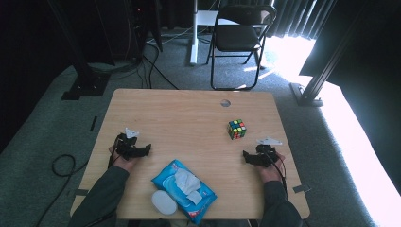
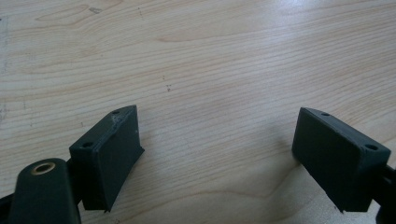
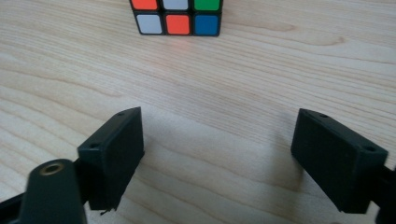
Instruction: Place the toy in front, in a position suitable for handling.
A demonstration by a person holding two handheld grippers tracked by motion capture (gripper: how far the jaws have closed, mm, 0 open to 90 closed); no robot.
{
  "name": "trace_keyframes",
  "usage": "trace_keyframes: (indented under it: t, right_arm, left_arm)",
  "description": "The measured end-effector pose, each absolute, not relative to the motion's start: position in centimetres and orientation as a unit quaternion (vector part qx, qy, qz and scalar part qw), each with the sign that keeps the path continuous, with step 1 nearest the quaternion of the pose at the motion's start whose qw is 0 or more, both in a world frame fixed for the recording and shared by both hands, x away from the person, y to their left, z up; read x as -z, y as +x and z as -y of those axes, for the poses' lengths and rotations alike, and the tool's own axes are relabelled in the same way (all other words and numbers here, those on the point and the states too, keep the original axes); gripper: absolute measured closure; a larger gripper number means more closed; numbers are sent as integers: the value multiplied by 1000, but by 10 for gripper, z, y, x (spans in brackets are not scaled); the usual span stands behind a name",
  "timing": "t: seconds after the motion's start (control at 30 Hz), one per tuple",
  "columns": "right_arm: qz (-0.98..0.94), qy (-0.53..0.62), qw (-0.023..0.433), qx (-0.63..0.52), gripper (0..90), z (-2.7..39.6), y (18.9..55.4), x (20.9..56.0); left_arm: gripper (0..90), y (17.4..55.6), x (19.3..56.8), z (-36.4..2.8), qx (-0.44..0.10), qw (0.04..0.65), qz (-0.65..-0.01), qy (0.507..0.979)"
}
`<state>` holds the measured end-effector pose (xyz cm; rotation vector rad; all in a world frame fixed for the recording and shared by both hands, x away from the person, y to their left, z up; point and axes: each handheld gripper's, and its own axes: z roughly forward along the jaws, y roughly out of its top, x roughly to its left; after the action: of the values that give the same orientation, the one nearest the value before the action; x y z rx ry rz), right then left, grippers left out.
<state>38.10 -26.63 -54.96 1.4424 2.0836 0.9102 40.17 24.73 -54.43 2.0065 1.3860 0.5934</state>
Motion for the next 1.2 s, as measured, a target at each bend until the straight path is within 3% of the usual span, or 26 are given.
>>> trace_keyframes:
  t: [0.13,0.23,0.57,0.73,1.2]
  right_arm:
    - [-752,525,225,-328,175,266,381,550]
    - [-757,522,219,-326,126,265,382,550]
    - [-756,524,219,-325,142,263,381,549]
    - [-759,524,231,-311,214,258,380,545]
    - [-769,495,231,-332,268,243,379,529]
  left_arm:
    - [154,402,544,-247,-225,311,-525,759]
    - [154,402,544,-247,-225,311,-525,759]
    - [155,402,544,-247,-225,311,-526,759]
    - [154,402,544,-247,-225,311,-526,759]
    - [154,402,544,-247,-225,311,-527,758]
